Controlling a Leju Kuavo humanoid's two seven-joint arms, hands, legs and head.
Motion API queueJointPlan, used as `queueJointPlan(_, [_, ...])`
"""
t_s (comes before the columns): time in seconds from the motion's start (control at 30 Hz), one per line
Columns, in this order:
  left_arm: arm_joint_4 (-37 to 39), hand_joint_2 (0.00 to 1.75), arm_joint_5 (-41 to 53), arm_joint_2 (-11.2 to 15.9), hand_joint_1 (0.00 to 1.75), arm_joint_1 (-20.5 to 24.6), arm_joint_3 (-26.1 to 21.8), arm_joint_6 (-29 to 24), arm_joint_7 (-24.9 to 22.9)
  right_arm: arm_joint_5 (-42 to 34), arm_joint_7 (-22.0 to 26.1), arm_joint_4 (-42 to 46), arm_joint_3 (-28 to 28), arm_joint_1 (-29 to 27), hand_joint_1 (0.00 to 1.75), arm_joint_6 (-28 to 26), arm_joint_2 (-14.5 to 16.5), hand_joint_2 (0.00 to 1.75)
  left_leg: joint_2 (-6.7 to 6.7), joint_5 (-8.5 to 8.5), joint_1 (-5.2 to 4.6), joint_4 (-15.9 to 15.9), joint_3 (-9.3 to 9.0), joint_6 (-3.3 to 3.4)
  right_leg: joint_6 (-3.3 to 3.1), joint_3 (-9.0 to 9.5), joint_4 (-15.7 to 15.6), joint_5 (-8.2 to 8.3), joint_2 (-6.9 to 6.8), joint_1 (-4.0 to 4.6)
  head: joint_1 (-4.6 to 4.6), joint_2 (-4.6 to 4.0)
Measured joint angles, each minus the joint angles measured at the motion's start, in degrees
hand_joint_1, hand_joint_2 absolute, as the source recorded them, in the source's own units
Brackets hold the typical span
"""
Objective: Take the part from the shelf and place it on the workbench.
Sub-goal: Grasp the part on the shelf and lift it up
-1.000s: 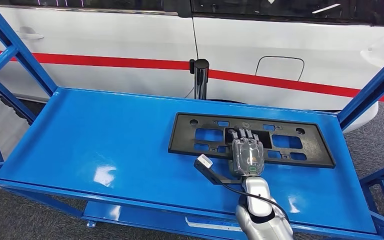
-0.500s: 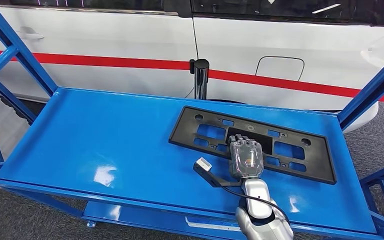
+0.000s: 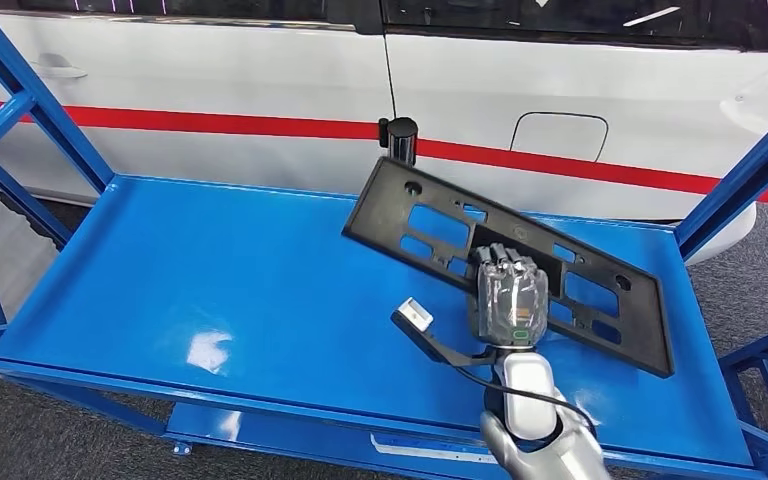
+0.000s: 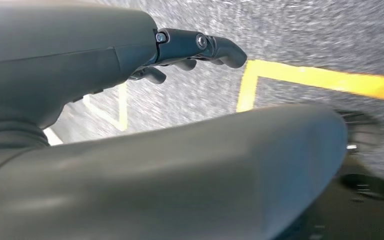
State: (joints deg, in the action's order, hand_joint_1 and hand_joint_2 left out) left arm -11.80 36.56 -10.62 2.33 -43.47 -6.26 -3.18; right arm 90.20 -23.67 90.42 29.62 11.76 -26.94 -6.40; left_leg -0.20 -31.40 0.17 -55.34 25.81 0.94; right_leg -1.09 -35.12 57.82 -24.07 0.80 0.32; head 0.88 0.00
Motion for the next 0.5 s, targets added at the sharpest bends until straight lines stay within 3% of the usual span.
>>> queueJointPlan(0.1, [0.0, 0.0, -1.71, -0.11, 0.0, 0.01, -1.96, 1.52, 4.15, -0.01, 3.38, 5.85, 2.12, 2.79, 1.75, -1.2, -3.65, 1.75, -0.01, 0.0, -0.01, -0.01, -0.03, 0.01, 0.0, 0.0, 0.0, 0.0, -0.02, 0.0, -0.01, 0.0])
queueJointPlan(0.2, [0.0, 0.0, -0.61, -0.12, 0.0, -0.07, -2.85, 5.07, 9.25, -0.02, 15.02, 10.35, 0.56, 2.9, 1.75, -3.41, -4.49, 1.75, -0.03, -0.01, 0.01, -0.01, -0.02, 0.02, 0.0, 0.0, -0.01, -0.01, -0.04, 0.01, 0.01, 0.0])
queueJointPlan(0.33, [0.0, 0.0, 2.94, -0.13, 0.0, 0.02, -2.72, 6.48, 13.35, -0.03, 32.69, 12.86, -4.63, 0.64, 1.75, -6.96, -0.89, 1.75, 0.0, -0.06, 0.07, 0.0, 0.0, 0.09, 0.0, 0.0, 0.0, -0.02, 0.01, 0.06, 0.02, 0.0])
queueJointPlan(0.4, [0.0, 0.0, 3.72, -0.15, 0.0, 0.16, -2.43, 6.4, 13.51, -0.07, 36.18, 13.02, -6.07, -0.05, 1.75, -7.37, 1.17, 1.75, 0.0, -0.08, 0.07, 0.0, -0.01, 0.12, 0.0, -0.01, 0.0, -0.02, 0.02, 0.08, 0.02, 0.0])
queueJointPlan(0.5, [0.0, 0.0, 4.07, -0.15, 0.0, 0.27, -2.05, 6.24, 13.51, -0.15, 37.01, 13.06, -7.5, -0.54, 1.75, -7.41, 3.27, 1.75, 0.0, -0.06, 0.07, 0.01, -0.01, 0.1, -0.01, 0.0, 0.0, -0.03, -0.01, 0.09, 0.0, 0.0])
